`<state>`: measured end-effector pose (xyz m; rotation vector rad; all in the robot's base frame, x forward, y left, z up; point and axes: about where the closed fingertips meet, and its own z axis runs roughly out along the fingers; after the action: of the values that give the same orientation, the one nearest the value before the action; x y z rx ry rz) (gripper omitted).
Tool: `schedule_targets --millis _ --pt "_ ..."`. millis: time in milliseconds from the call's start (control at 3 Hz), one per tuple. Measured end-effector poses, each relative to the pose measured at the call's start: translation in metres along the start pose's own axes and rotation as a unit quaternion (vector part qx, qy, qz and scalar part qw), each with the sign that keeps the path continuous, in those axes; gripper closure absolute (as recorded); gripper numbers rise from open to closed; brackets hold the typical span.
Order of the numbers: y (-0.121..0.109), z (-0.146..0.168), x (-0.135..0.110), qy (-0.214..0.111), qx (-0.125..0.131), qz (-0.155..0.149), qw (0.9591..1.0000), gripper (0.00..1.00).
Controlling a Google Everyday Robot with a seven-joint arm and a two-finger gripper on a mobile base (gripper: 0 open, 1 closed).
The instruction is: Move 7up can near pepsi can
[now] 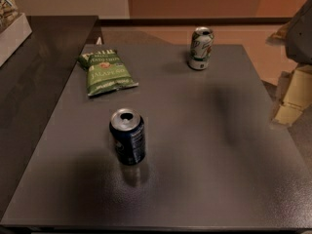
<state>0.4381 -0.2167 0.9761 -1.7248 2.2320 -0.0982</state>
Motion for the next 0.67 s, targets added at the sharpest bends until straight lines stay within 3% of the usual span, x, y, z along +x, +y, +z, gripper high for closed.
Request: schedule_targets --millis 333,667 --pt "0.000 0.000 0.000 0.000 0.000 0.000 1.0000 0.00" --pt "-0.010 0.006 -0.001 0.003 0.011 0.023 0.9997 0.00"
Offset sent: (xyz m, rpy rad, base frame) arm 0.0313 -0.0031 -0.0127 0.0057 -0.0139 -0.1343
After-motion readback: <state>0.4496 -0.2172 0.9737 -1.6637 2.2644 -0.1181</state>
